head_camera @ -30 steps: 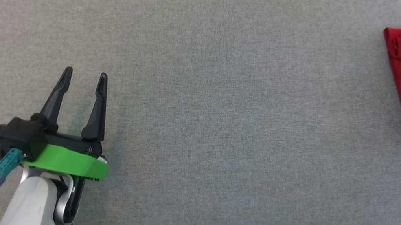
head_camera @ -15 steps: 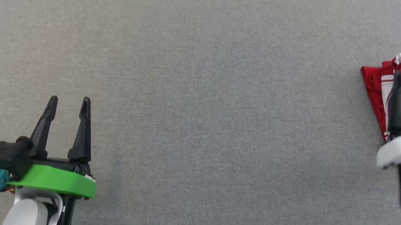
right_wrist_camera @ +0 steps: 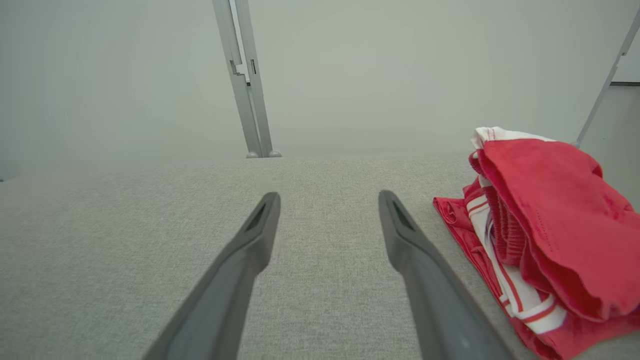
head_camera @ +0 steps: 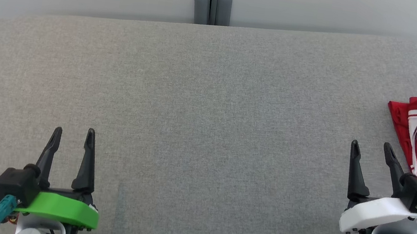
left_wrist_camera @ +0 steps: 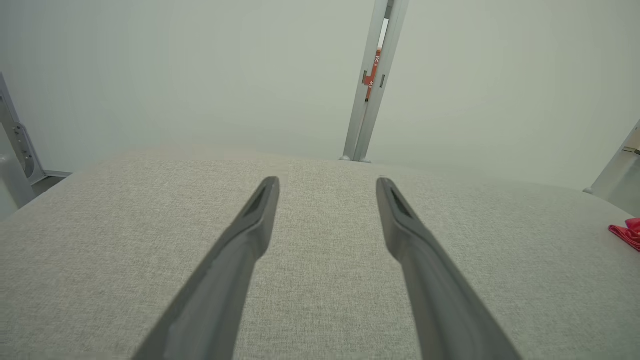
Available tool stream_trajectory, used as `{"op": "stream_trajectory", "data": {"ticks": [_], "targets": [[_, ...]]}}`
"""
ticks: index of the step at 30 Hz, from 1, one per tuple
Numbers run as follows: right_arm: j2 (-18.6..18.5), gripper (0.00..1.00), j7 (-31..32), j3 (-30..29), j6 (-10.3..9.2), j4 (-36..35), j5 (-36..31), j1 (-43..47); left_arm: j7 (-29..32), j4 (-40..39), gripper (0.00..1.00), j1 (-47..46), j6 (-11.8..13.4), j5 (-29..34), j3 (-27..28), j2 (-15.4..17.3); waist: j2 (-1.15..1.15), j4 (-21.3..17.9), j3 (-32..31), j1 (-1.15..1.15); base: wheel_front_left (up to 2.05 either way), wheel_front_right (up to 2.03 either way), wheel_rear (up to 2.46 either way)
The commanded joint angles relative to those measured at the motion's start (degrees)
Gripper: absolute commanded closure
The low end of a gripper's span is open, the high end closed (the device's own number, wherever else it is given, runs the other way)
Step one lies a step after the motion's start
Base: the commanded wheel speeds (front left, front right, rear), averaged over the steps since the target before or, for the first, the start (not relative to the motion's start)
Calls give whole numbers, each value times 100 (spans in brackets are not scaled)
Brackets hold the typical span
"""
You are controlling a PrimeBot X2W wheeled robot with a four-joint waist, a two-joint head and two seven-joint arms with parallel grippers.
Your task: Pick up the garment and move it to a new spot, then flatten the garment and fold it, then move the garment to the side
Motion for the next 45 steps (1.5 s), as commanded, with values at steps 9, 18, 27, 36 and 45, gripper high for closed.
{"op": "stream_trajectory", "data": {"ticks": [9, 18, 27, 36, 45], "targets": [[121, 0, -25, -1, -8, 177, -131, 54, -16, 88, 0, 276, -7, -66, -25, 12, 0, 73, -129, 0, 0, 0, 0], [155, 0, -50, -67, -8, 136, -164, 15, -16, 104, 0, 255, 15, -86, 35, 12, 0, 30, -118, 0, 0, 0, 0], [182, 0, -44, -84, -8, 79, -161, 74, -16, 67, 0, 223, 23, -10, -34, 12, 0, 12, -86, 0, 0, 0, 0], [222, 100, -3, -67, 0, 381, -120, 235, 37, 302, 100, 264, 19, -90, -83, -32, 0, 25, -86, 0, 0, 0, 0], [231, 100, 228, -139, -1, 376, 891, 230, 286, 313, 100, 205, 8, -991, 21, -27, 0, 25, -112, 0, 0, 0, 0]]}}
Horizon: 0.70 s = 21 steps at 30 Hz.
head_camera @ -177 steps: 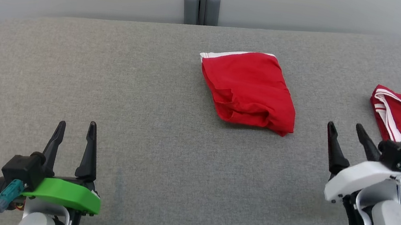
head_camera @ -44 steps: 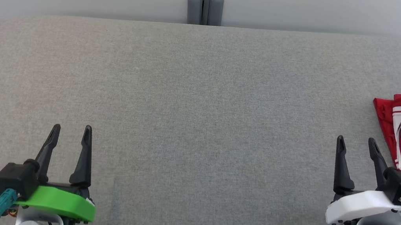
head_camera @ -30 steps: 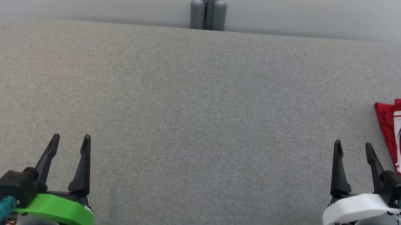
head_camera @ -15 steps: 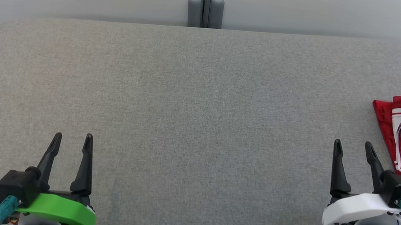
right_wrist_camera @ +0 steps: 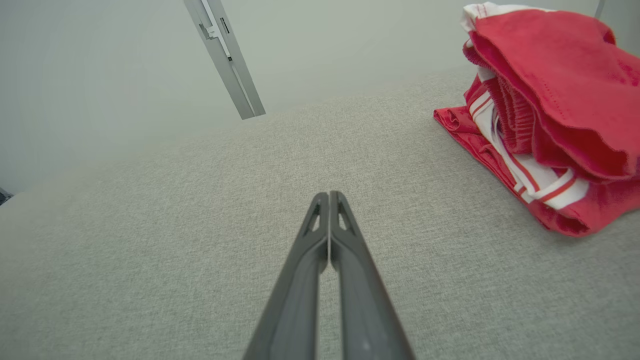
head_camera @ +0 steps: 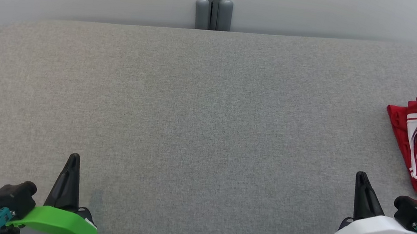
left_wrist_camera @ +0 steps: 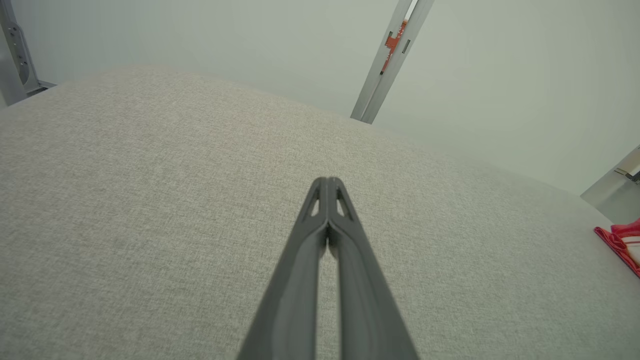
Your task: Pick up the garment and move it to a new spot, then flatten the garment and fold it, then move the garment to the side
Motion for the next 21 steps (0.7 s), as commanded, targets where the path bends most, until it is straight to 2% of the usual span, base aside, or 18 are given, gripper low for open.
{"op": "stream_trajectory", "data": {"ticks": [1, 21], "targets": [[-31, 100, 52, -30, -1, -119, 311, -87, 58, -85, 100, -83, -12, -269, 63, 16, 0, 0, -5, 0, 0, 0, 0], [-22, 100, 416, -87, -2, -230, 2261, -49, 539, -104, 100, -209, -33, -1977, 260, 28, 0, 1, -64, 0, 0, 0, 0]]}}
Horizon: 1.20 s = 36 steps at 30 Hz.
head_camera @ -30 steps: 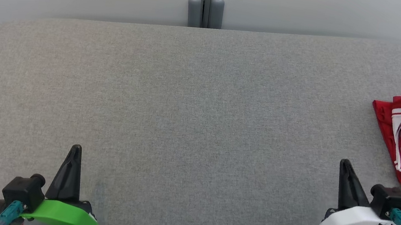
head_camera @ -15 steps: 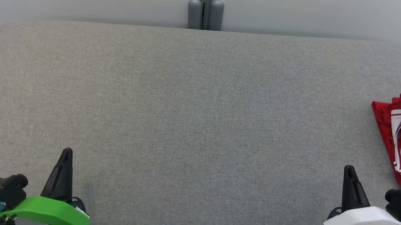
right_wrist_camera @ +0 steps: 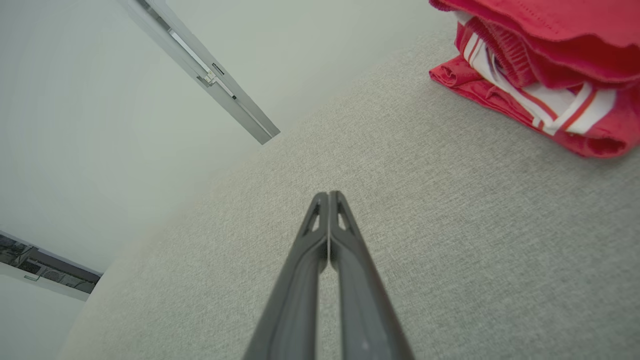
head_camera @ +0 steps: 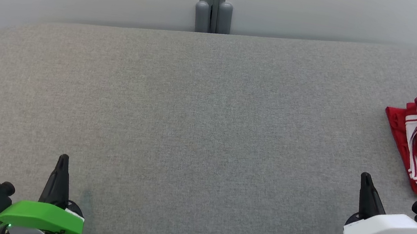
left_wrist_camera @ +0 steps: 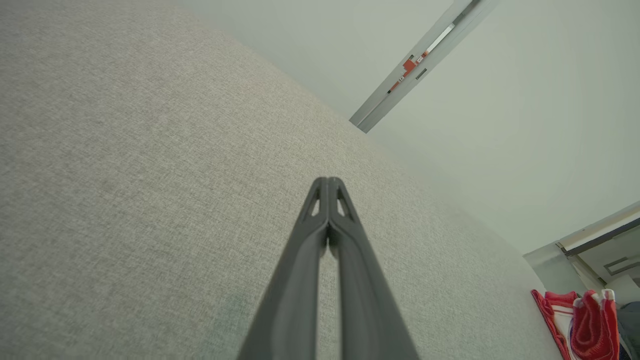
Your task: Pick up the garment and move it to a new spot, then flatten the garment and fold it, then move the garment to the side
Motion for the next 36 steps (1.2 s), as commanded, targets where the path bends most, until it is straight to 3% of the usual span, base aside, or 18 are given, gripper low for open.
{"op": "stream_trajectory", "data": {"ticks": [1, 36], "targets": [[-23, 100, 35, -23, -2, -108, 227, -50, 45, -92, 100, -175, -19, -188, 49, 29, 0, 0, -4, 0, 0, 0, 0], [-9, 100, 545, -129, -2, -216, 2761, -20, 683, -110, 100, -328, -50, -2421, 306, 48, 0, 1, -108, 0, 0, 0, 0]]}}
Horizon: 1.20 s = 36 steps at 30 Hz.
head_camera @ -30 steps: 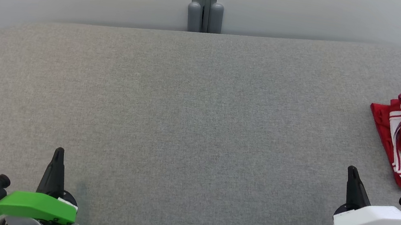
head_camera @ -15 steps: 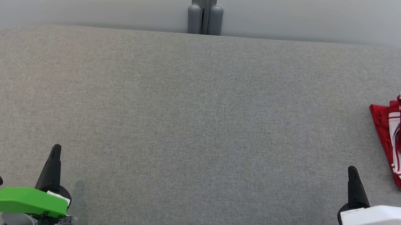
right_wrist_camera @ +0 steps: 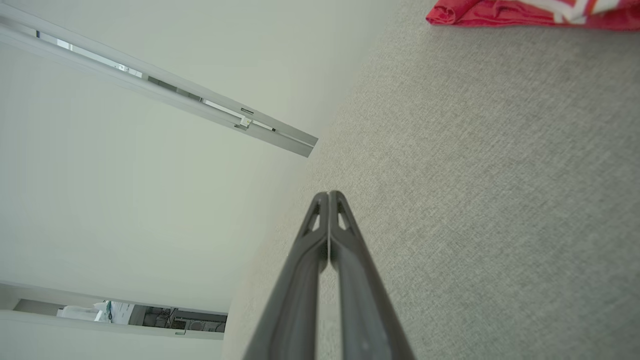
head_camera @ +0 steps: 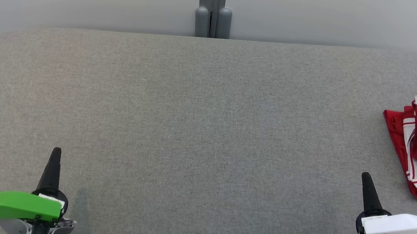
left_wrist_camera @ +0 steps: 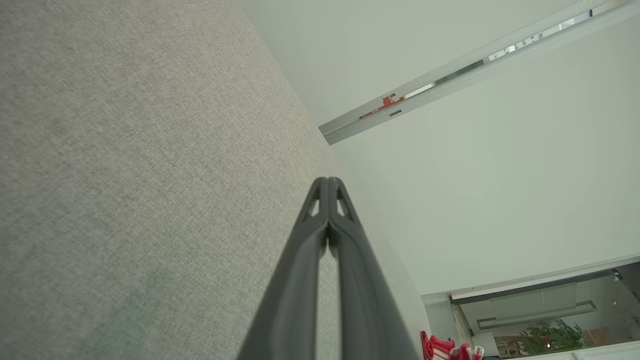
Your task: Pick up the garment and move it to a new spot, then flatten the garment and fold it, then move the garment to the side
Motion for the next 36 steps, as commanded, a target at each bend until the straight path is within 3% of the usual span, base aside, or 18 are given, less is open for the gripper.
{"op": "stream_trajectory", "data": {"ticks": [1, 36], "targets": [[-14, 100, 33, -24, 4, -74, 161, -19, 41, -69, 100, -150, -30, -155, 35, 42, 0, 0, -4, 0, 0, 0, 0], [-2, 100, 403, -96, 3, -147, 1997, 11, 501, -73, 100, -259, -57, -1771, 223, 54, 0, 1, -108, 0, 0, 0, 0]]}}
